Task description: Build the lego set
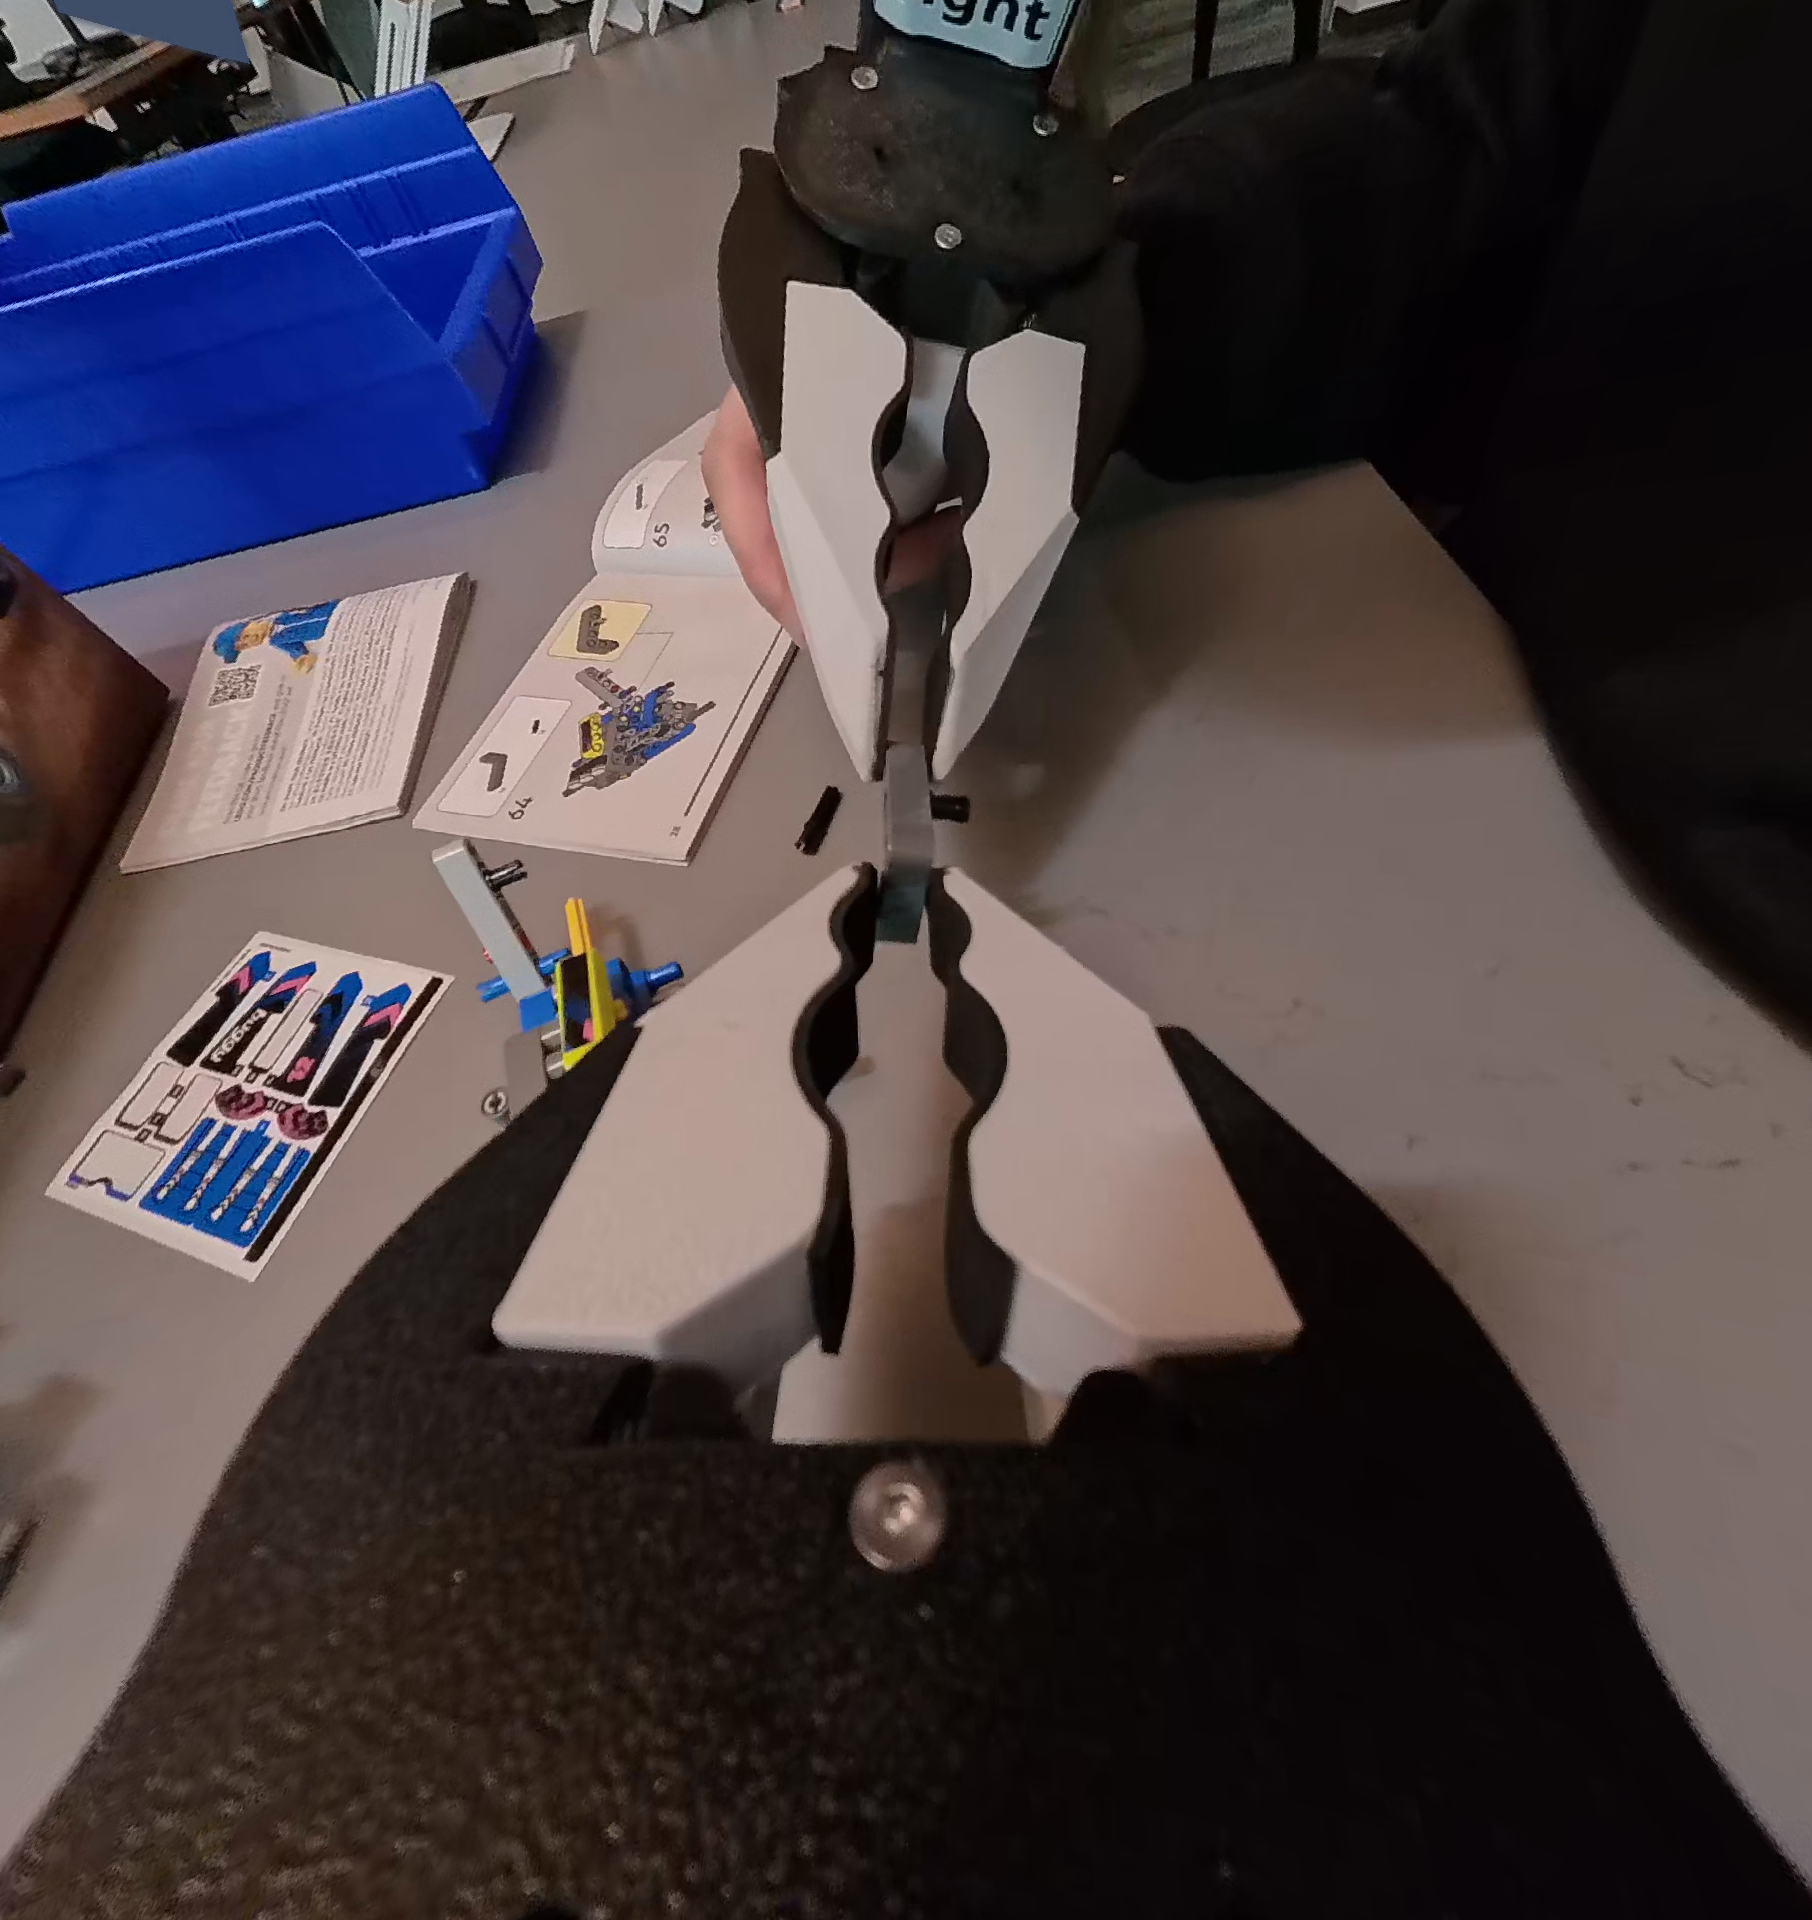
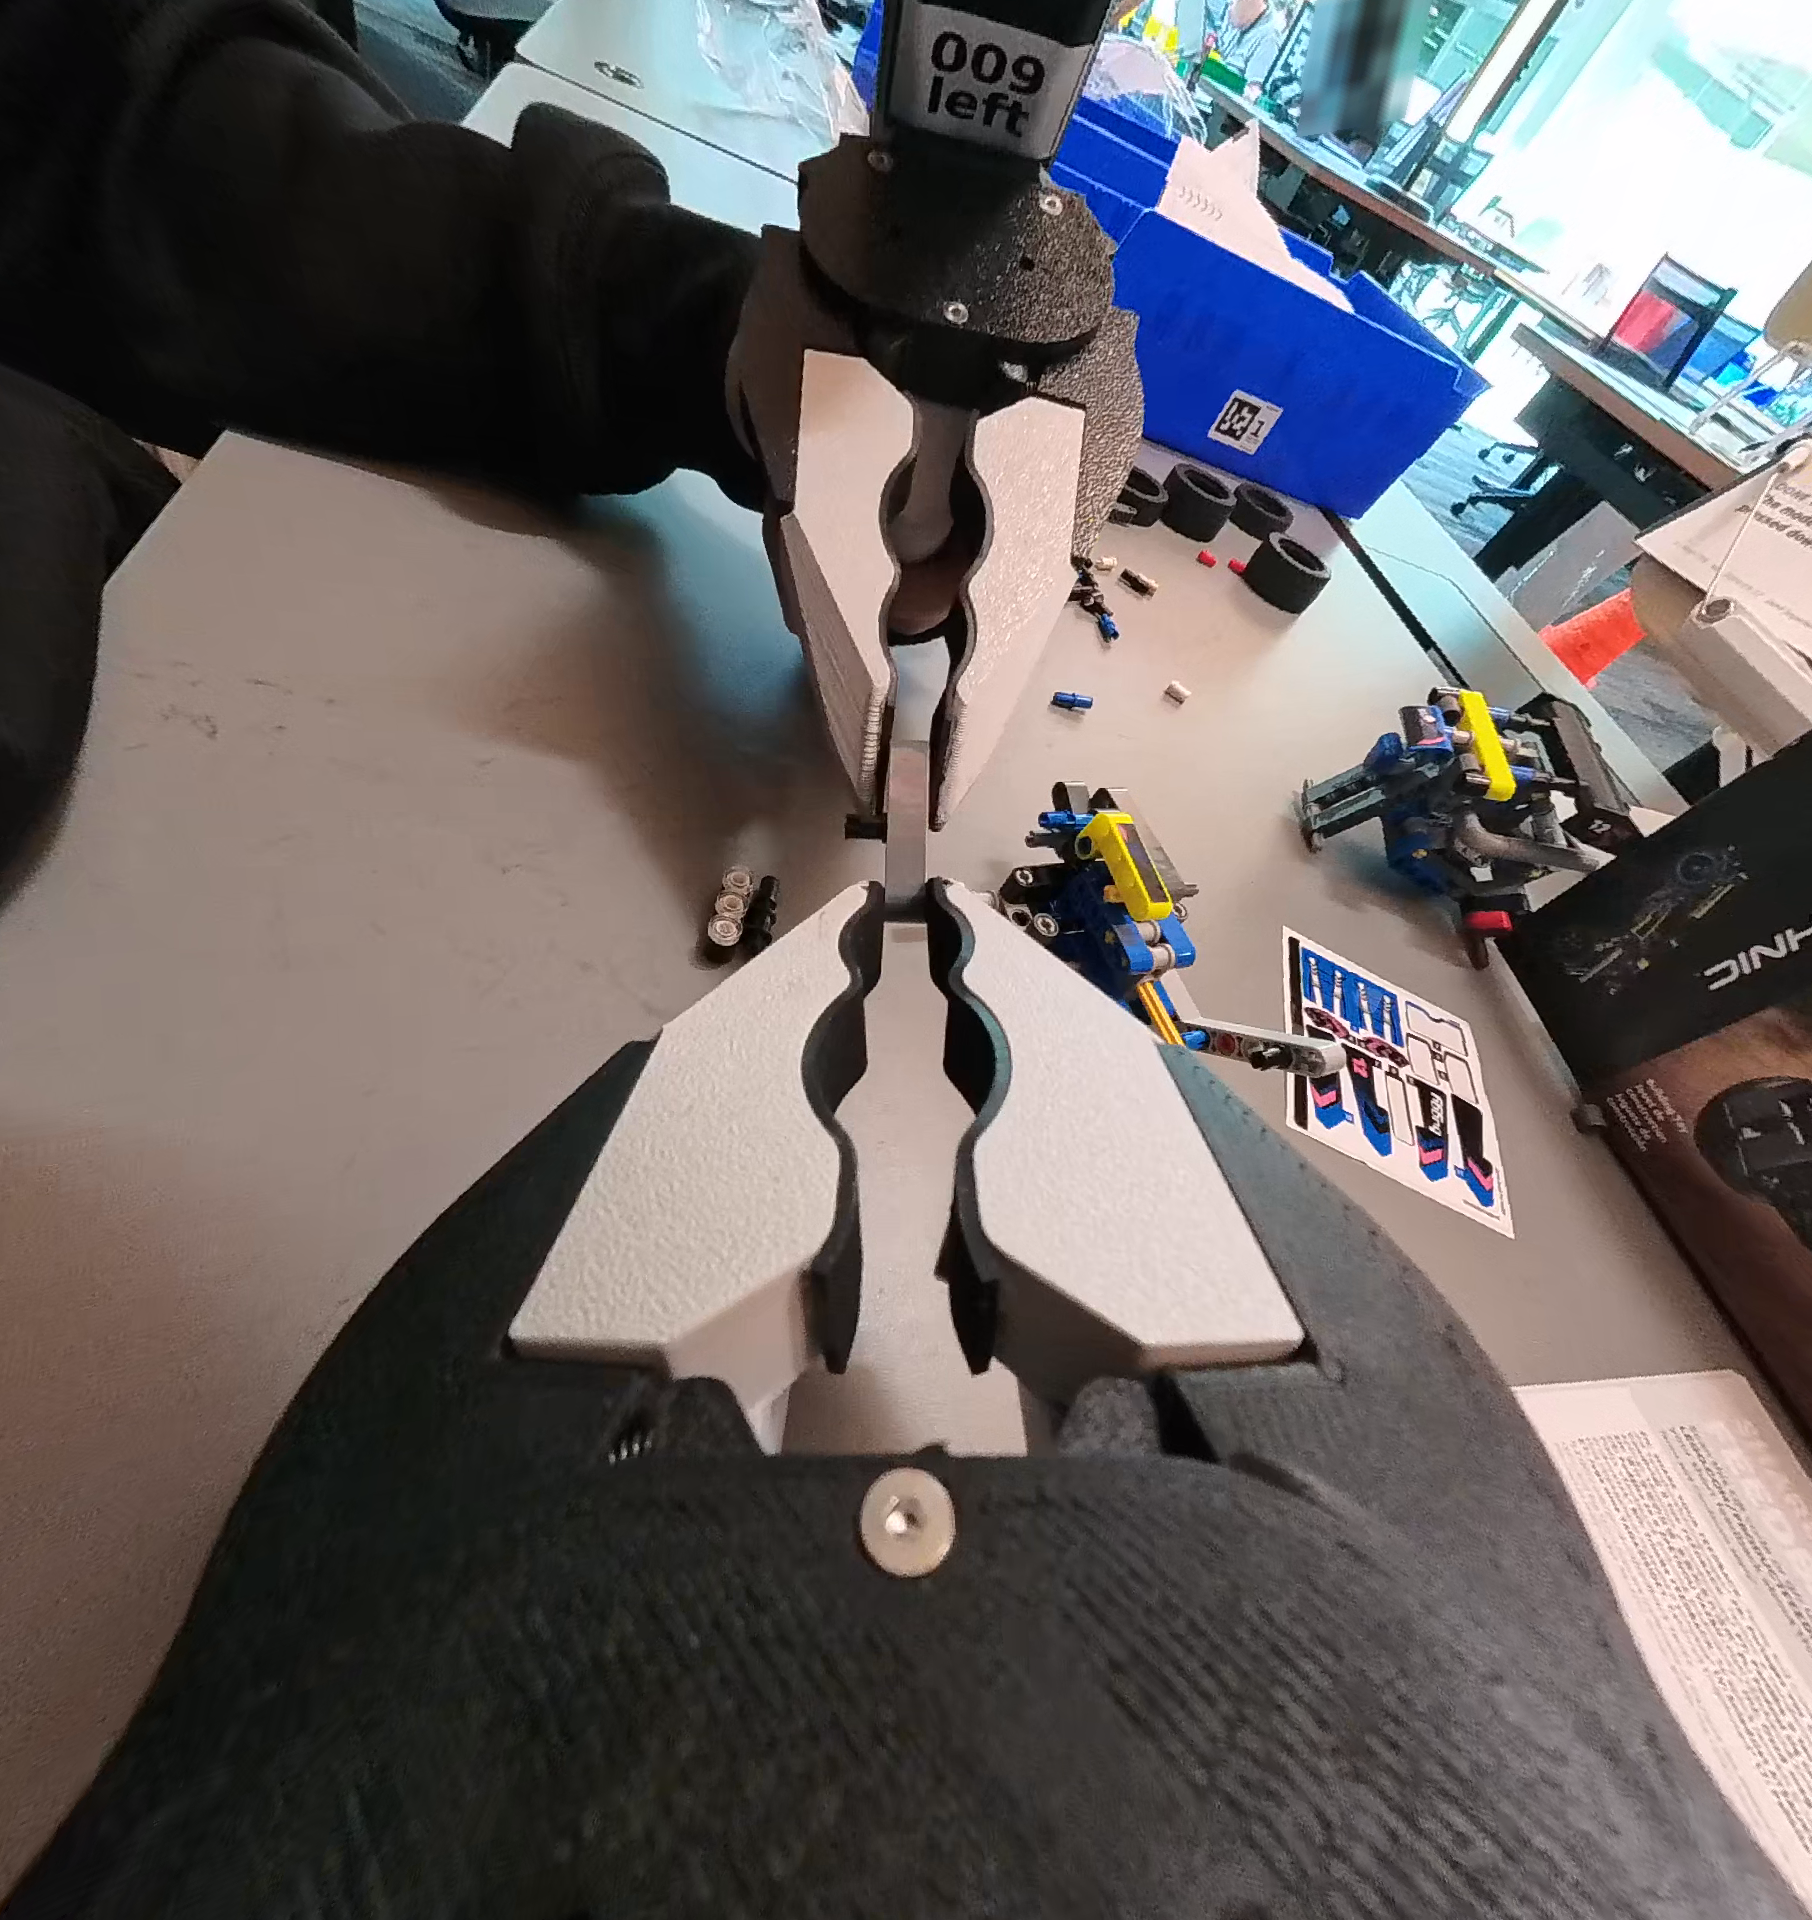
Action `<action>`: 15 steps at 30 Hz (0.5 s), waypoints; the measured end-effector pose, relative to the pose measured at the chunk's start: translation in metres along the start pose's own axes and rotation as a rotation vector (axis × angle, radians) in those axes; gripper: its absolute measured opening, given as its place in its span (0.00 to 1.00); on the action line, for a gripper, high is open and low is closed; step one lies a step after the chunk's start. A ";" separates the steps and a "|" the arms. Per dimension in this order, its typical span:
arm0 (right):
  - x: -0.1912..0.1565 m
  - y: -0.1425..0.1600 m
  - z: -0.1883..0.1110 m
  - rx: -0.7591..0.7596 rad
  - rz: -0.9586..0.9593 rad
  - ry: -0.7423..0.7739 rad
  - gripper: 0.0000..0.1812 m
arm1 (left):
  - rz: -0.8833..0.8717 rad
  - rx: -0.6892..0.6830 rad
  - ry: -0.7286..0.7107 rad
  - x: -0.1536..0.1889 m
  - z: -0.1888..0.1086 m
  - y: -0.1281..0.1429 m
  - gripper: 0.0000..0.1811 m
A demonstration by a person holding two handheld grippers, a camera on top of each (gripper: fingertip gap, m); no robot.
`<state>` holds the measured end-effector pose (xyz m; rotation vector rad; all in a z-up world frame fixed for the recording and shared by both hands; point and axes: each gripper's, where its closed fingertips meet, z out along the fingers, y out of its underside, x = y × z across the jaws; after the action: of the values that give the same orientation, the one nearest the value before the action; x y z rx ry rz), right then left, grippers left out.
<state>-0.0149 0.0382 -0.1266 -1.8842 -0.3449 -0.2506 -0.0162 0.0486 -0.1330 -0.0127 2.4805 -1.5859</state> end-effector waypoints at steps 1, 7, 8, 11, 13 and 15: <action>0.000 0.000 0.000 0.001 0.000 -0.001 0.03 | 0.001 0.000 -0.001 0.000 0.000 0.000 0.03; 0.000 0.000 0.000 0.001 -0.017 0.001 0.04 | -0.005 -0.002 0.002 0.000 0.000 0.000 0.03; 0.000 0.000 0.000 0.001 -0.013 0.000 0.04 | -0.007 -0.003 0.002 0.000 0.000 0.000 0.03; -0.001 0.001 0.000 0.002 -0.003 -0.006 0.04 | -0.015 0.003 0.006 0.000 0.000 0.000 0.04; 0.001 0.000 -0.001 0.007 0.011 -0.003 0.03 | -0.027 0.011 0.003 -0.001 -0.001 -0.001 0.05; 0.003 0.000 -0.002 0.017 0.034 -0.001 0.03 | -0.037 0.018 0.000 -0.002 -0.002 -0.003 0.07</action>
<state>-0.0124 0.0368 -0.1246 -1.8719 -0.3144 -0.2230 -0.0152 0.0491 -0.1297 -0.0569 2.4797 -1.6224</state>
